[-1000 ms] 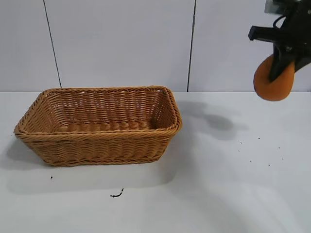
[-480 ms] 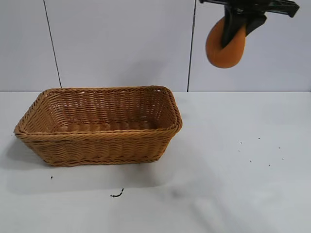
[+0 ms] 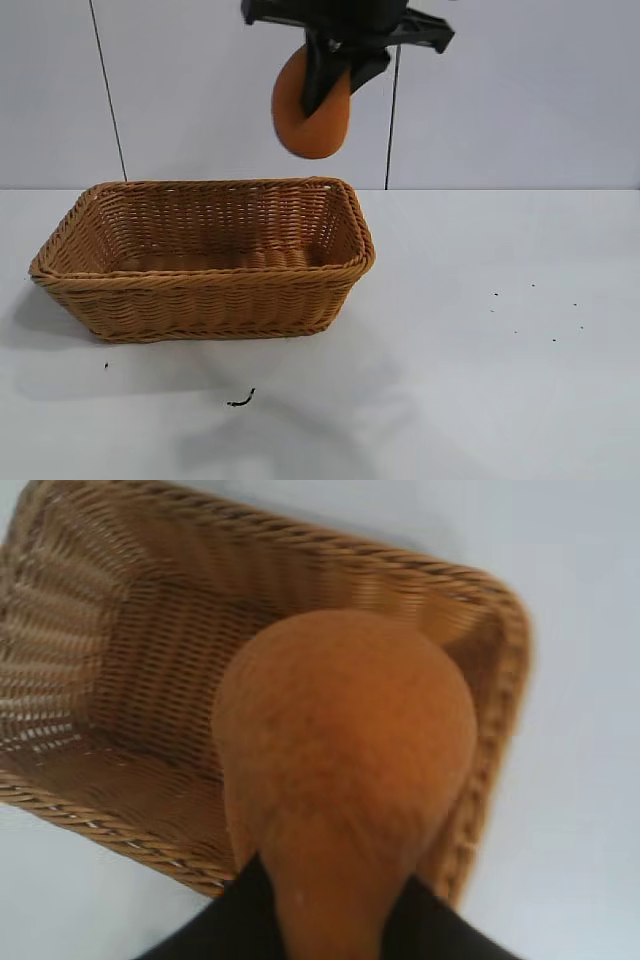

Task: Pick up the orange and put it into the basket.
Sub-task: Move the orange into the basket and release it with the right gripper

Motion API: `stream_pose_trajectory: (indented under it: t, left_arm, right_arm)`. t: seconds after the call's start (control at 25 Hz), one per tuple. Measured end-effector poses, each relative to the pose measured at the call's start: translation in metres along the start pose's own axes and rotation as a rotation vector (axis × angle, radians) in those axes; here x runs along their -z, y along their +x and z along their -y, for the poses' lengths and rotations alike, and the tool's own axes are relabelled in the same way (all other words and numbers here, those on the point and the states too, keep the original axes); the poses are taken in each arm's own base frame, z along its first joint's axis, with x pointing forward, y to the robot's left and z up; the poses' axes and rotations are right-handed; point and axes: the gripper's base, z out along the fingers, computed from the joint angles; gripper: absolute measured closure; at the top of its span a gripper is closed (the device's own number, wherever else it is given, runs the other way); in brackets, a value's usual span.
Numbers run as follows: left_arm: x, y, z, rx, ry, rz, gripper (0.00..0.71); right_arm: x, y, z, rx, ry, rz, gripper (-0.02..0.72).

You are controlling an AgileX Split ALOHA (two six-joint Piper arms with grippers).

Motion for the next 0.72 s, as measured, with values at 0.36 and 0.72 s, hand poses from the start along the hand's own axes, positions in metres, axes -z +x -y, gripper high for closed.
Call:
stream_pose_trajectory:
  t: [0.36, 0.72]
  left_arm:
    - [0.000, 0.000, 0.000, 0.000, 0.000, 0.000, 0.044]
    - [0.000, 0.000, 0.000, 0.000, 0.000, 0.000, 0.044]
  right_arm:
    - [-0.086, 0.015, -0.015, -0.003, -0.011, -0.041, 0.655]
    - [-0.119, 0.025, -0.014, -0.047, -0.023, -0.062, 0.630]
